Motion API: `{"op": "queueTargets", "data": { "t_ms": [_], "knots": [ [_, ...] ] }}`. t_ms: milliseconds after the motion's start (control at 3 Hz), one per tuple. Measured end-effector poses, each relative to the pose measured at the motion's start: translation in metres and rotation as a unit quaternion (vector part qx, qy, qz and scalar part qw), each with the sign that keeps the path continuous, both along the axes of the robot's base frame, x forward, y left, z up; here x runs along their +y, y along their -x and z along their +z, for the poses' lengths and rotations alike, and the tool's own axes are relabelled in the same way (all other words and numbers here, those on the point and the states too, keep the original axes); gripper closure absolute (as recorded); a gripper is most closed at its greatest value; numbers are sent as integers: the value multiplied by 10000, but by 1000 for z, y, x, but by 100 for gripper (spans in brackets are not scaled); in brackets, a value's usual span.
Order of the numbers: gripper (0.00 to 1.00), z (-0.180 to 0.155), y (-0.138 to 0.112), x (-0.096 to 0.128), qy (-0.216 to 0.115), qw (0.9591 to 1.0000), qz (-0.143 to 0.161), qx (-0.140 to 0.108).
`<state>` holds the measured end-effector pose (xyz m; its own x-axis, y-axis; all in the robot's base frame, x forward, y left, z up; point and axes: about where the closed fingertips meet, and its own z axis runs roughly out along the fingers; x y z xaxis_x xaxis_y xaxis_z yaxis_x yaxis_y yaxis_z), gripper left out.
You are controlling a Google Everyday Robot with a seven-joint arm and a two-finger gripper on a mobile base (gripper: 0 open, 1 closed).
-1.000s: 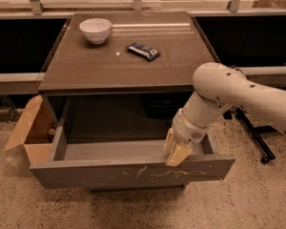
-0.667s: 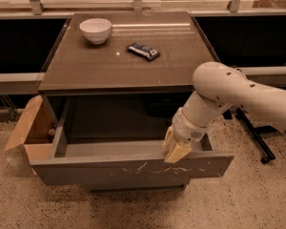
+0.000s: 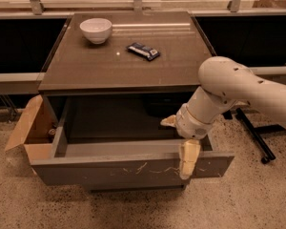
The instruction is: Open top drawer
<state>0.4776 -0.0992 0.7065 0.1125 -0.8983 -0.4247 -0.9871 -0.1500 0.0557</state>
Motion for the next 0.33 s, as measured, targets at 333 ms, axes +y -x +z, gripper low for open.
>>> {"op": "queueTargets", "data": {
  "t_ms": [333],
  "knots": [
    [0,37,2,-13,331,9989,-86,-319]
  ]
}}
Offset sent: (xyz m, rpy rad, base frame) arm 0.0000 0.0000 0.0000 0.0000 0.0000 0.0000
